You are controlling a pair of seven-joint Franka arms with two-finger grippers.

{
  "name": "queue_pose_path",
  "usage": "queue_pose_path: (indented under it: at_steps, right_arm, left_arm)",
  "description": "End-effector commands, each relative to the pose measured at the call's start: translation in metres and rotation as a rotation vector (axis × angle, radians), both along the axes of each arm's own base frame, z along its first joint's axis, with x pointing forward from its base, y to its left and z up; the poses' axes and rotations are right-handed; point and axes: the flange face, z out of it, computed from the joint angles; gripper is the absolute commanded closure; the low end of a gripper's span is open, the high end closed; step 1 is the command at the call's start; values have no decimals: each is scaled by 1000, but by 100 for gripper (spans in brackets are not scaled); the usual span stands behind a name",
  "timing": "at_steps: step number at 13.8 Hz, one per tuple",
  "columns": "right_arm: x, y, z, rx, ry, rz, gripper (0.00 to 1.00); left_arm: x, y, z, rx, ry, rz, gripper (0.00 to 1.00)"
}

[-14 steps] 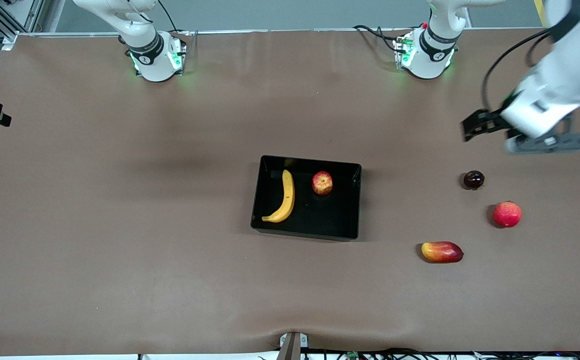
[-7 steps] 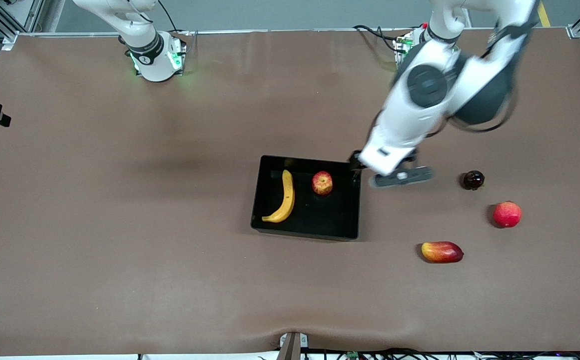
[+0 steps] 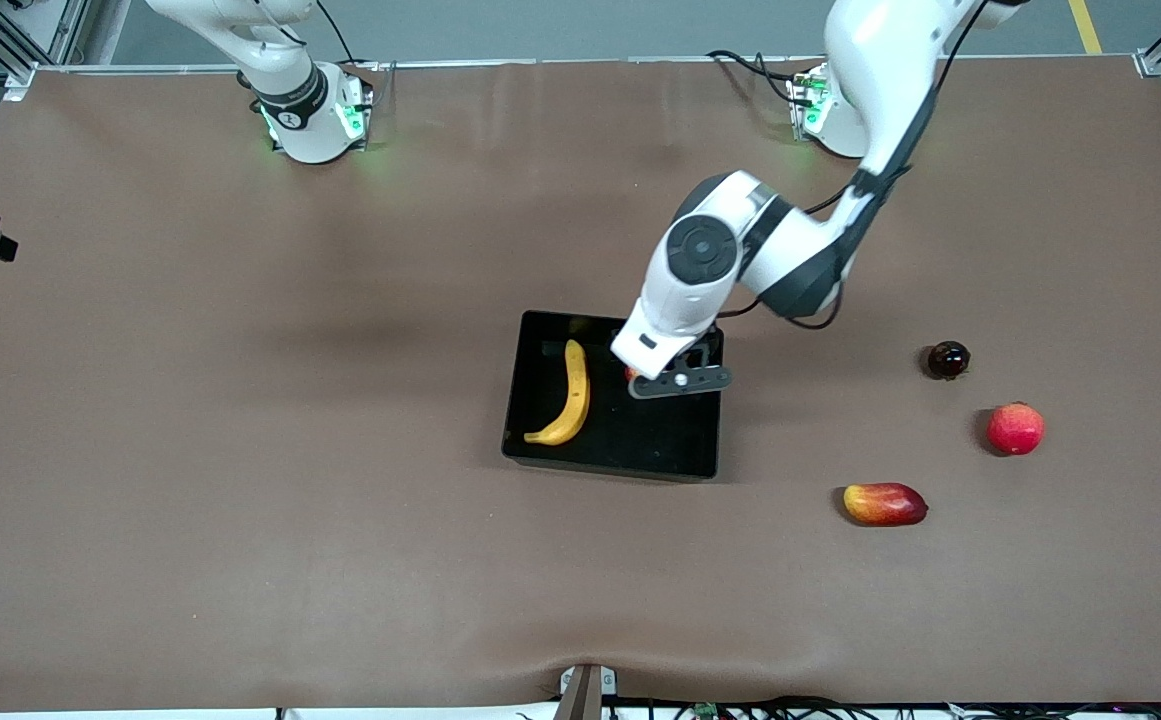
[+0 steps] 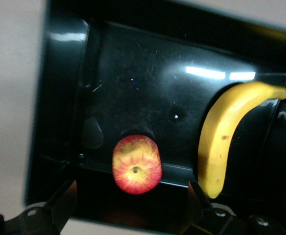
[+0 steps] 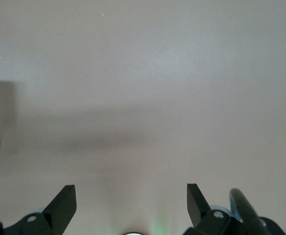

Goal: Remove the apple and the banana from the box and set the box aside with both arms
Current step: 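Lower the left gripper and grasp the small red apple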

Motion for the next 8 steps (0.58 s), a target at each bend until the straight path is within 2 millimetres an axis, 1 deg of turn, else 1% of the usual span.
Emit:
queue_pose_path:
  at_steps: [1,3,5,6,7,8]
  right_arm:
    - [2,0,1,5,-11,5,0]
    - [2,0,0,7,-9,5,0]
    - [2,-2,1,6,-12,3,0]
    - [4,-3,-3,7,-6,2,0]
    - [5,0,-4,5,-4,8,0]
    - [8,3,-8,7,1,12,0]
  left_arm:
    - [-4,-15,-38,18,-4,-15,0]
    - [-12,-21,-65,31,3,-42,0]
    - [-18,-19,-83,72,2,-79,0]
    - [-19,-18,-87,79,5,-85,1]
    - [-20,-18,-92,84,8,-90,10]
    - [-20,-18,-92,85,9,-89,30]
